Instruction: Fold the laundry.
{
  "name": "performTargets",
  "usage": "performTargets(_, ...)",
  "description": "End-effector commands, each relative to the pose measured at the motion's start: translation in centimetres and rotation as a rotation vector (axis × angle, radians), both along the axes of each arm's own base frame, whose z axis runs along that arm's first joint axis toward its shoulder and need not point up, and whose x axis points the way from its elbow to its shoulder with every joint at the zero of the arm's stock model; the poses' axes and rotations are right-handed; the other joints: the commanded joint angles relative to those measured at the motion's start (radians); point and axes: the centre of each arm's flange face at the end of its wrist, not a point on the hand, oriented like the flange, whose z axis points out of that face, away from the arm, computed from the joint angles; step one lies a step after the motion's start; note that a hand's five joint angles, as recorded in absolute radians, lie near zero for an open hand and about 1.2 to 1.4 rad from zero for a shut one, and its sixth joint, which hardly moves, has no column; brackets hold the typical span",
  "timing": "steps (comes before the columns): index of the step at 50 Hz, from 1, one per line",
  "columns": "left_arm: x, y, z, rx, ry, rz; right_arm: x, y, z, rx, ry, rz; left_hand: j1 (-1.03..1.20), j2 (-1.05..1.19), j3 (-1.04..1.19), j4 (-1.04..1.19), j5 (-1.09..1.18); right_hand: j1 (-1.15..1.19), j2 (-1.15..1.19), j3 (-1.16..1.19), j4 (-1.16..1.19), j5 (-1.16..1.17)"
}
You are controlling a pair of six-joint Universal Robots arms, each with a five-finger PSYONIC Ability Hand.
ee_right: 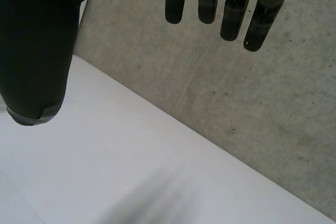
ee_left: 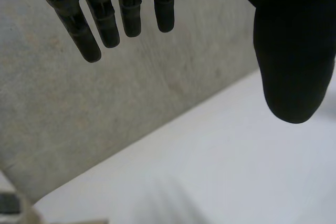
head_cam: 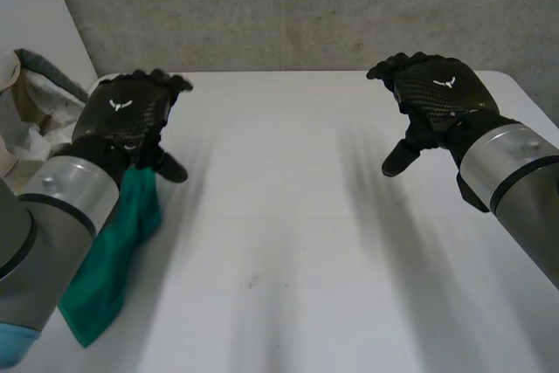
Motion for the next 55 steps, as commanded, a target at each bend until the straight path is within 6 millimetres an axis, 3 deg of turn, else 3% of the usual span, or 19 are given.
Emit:
performTargets(1,2.9,-0.7,-2.8,0.004,-0.310,0.033,0.0,0.6,-1.0,-0.005,0.071,0.016,0.064,0.064,0.067,0.061,0.059,-0.023,-0.042,-0.040,-0.054,-0.060)
performTargets(6,5.3,-1.9,-5.5,0.037,-0.419,-0.001,0.2,0.8,-1.2,-0.005,0.083,0.023,0.070,0.070,0.072,0.067,0.065,-0.023,-0.042,-0.040,-0.054,-0.060)
performTargets(12,7.4,-2.8,-7.2,0.053,-0.448,-0.059,0.2,0.7,-2.0,0.018,0.095,0.025,0.102,0.102,0.105,0.099,0.097,-0.023,-0.042,-0.040,-0.054,-0.060)
performTargets(29,8.8,-3.3,-12.0,0.127,-0.564,-0.116,0.3,0.5,-2.7,0.035,0.105,0.023,0.188,0.187,0.190,0.184,0.182,-0.023,-0.042,-0.040,-0.054,-0.060)
performTargets(41,9.2,-4.0,-13.3,0.161,-0.566,-0.113,0.4,0.2,-3.4,0.054,0.115,0.022,0.223,0.223,0.225,0.220,0.217,-0.023,-0.042,-0.040,-0.054,-0.060)
performTargets(46,9.3,-4.4,-14.1,0.171,-0.571,-0.114,0.4,0.1,-3.8,0.065,0.122,0.023,0.413,0.413,0.415,0.410,0.408,-0.023,-0.042,-0.040,-0.054,-0.060)
performTargets(51,9.3,-5.1,-14.1,0.150,-0.578,-0.104,0.5,-0.3,-4.2,0.074,0.126,0.020,1.108,1.108,1.110,1.105,1.103,-0.023,-0.042,-0.040,-0.054,-0.060)
performTargets(55,8.4,-6.1,-12.9,0.072,-0.578,-0.065,0.3,-0.8,-3.7,0.057,0.119,0.009,1.109,1.109,1.111,1.106,1.104,-0.023,-0.042,-0.040,-0.054,-0.060)
